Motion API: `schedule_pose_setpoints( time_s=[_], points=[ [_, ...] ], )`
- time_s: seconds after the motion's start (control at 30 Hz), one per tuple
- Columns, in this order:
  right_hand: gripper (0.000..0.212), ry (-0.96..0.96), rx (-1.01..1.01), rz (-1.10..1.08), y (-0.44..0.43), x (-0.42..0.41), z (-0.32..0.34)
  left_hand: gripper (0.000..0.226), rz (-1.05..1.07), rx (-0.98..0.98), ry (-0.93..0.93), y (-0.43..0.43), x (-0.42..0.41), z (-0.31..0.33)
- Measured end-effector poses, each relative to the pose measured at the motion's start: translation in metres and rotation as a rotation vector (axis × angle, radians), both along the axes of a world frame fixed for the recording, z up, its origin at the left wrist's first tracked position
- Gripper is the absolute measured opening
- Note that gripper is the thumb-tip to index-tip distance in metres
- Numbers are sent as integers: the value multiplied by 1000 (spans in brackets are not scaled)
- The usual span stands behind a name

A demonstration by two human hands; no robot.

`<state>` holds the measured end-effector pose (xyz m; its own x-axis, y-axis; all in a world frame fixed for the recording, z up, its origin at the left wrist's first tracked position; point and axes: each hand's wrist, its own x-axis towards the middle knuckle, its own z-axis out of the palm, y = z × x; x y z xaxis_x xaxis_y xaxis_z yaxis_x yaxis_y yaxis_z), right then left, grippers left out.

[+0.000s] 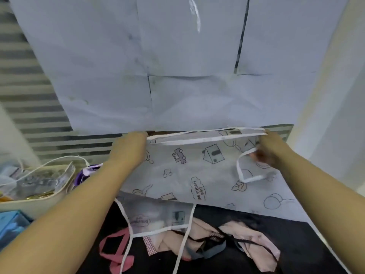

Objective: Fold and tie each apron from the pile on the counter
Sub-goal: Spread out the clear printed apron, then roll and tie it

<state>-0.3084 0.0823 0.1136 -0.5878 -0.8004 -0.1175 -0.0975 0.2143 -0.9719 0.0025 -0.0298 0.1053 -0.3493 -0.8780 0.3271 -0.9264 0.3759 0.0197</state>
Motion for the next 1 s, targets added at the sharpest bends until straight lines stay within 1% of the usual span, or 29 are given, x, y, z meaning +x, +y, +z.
schedule_pose_setpoints(
  time_s=[0.03, 0.07, 0.1, 0.13, 0.17, 0.23, 0.3, 0.33, 0.37, 0.4, 0.43, 0.47, 0.5, 0.53, 0.57, 0.6, 0.63, 0.67, 0.7, 0.73, 0.77, 0.8, 0.83, 0.87, 0.9, 0.93, 0.97, 1.0],
  points=[
    [25, -182, -89, 5, 1, 2, 14, 22, 38, -19, 25, -2, 6, 11],
    [21, -292, -161, 1, 0, 2, 24, 21, 61, -36, 67, -5, 10, 22],
    [18, -325, -219, -12, -4, 0, 35, 20, 73, -53, 133, -6, 12, 35],
    [17, -312, -261, -21, -6, 1, 46, 19, 66, -68, 208, -8, 14, 48],
    [20, -276, -295, -42, -7, 1, 57, 18, 46, -89, 286, -8, 14, 62],
    [34, -234, -363, -84, -5, 4, 82, 17, -6, -154, 442, -9, 14, 90],
    [39, -195, -390, -114, 1, 6, 110, 15, -91, -192, 548, -6, 13, 119],
    [39, -204, -408, -130, 6, 7, 128, 17, -134, -195, 567, -1, 13, 138],
    [39, -244, -429, -140, 9, 6, 145, 23, -180, -184, 538, 4, 14, 157],
    [37, -354, -459, -148, 11, 3, 158, 32, -205, -163, 450, 8, 15, 173],
    [35, -524, -506, -142, 10, -1, 168, 39, -217, -166, 333, 10, 16, 186],
    [33, -711, -577, -142, 11, -4, 181, 40, -220, -188, 233, 11, 17, 199],
    [32, -878, -623, -152, 12, -2, 187, 38, -209, -216, 173, 10, 19, 207],
    [32, -985, -677, -141, 15, 2, 193, 36, -184, -257, 152, 9, 21, 216],
    [33, -996, -721, -131, 16, 6, 195, 33, -151, -300, 154, 8, 22, 221],
    [34, -909, -752, -124, 18, 12, 195, 31, -102, -344, 166, 9, 23, 225],
    [36, -751, -754, -139, 19, 17, 195, 30, -46, -396, 200, 11, 26, 229],
    [37, -539, -736, -175, 19, 20, 191, 29, 10, -430, 245, 12, 29, 230],
    [37, -281, -709, -236, 18, 20, 186, 29, 57, -463, 298, 12, 33, 231],
    [36, 28, -679, -302, 16, 15, 181, 28, 89, -500, 347, 12, 38, 230],
    [34, 387, -604, -341, 16, 10, 178, 26, 104, -535, 383, 12, 41, 230],
    [30, 711, -468, -321, 16, 4, 175, 25, 102, -573, 402, 13, 44, 231],
    [31, 940, -280, -260, 16, 1, 175, 25, 83, -612, 407, 15, 44, 233],
    [42, 1066, -70, -183, 16, 1, 177, 26, 56, -651, 396, 17, 41, 237],
    [61, 1131, 97, -123, 16, 7, 182, 26, 24, -693, 373, 21, 37, 242],
    [79, 1182, 172, -85, 18, 17, 189, 26, -12, -733, 340, 25, 31, 246],
    [92, 1258, 190, -72, 21, 35, 198, 25, -47, -772, 301, 29, 24, 251],
    [100, 1360, 152, -76, 25, 54, 205, 25, -84, -799, 263, 33, 16, 256]
  ],
)
